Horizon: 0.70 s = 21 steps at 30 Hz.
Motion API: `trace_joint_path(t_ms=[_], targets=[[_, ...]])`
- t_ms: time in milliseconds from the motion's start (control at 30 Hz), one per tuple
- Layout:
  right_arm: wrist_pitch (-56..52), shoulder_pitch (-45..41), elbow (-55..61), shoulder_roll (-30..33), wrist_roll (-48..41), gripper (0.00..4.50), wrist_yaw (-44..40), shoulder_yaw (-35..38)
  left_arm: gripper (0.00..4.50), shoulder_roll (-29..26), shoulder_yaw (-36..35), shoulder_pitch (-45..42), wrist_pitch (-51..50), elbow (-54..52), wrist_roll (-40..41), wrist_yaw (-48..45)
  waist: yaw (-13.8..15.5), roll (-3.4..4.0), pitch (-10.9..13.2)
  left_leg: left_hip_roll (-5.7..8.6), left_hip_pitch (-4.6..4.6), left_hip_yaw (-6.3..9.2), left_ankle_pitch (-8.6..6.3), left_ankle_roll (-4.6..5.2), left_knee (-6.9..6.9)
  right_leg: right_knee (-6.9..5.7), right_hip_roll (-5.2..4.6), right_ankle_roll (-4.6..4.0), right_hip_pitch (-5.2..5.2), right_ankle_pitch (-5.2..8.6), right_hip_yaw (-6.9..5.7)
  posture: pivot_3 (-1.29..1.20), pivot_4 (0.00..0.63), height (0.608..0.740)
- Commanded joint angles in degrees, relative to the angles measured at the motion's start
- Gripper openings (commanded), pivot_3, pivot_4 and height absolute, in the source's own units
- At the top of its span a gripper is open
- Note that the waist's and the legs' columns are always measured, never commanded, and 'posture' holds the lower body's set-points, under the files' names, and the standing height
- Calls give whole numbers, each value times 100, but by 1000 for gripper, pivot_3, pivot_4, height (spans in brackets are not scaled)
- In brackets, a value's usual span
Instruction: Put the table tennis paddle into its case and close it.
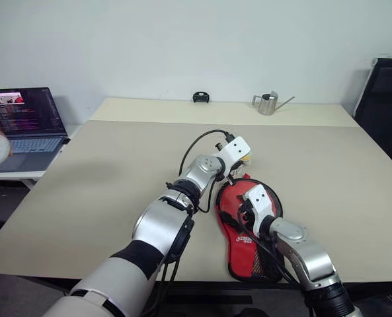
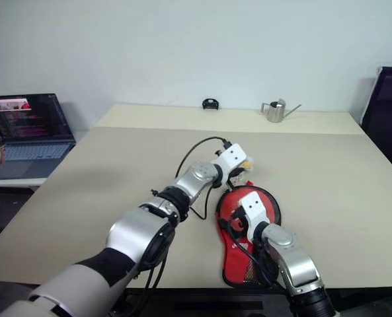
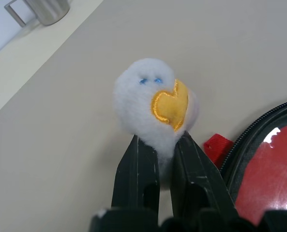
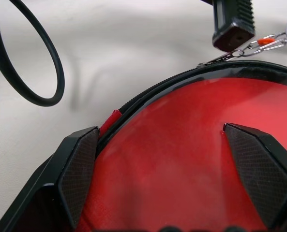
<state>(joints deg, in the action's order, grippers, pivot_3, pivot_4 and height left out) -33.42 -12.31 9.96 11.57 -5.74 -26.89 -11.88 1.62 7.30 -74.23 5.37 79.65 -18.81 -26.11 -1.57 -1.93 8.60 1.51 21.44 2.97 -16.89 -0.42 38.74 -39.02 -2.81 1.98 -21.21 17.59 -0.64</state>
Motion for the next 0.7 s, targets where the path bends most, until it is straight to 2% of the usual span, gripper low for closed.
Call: trace_joint_path(t_ms=[33,500,700], targets=[[-739,500,-563,19,-18,4500,-2,-312,36,98,66,-277,113,-83,-133,222,3,0,0,0,0,0,0,0,0,0,0,0,0,0,0,0,150,740],[-775,532,-519,-39,-64,4500,82,-295,36,249,55,-130,-220,-55,-191,62,4,-1,-1,0,0,1,0,0,-1,2,0,1,2,1,-2,0,150,740],[-793,516,-505,-55,-71,4500,90,-281,2211,209,26,9,-319,-53,-176,10,4,0,-1,0,-1,1,0,0,-2,2,0,1,1,1,-1,0,150,740]])
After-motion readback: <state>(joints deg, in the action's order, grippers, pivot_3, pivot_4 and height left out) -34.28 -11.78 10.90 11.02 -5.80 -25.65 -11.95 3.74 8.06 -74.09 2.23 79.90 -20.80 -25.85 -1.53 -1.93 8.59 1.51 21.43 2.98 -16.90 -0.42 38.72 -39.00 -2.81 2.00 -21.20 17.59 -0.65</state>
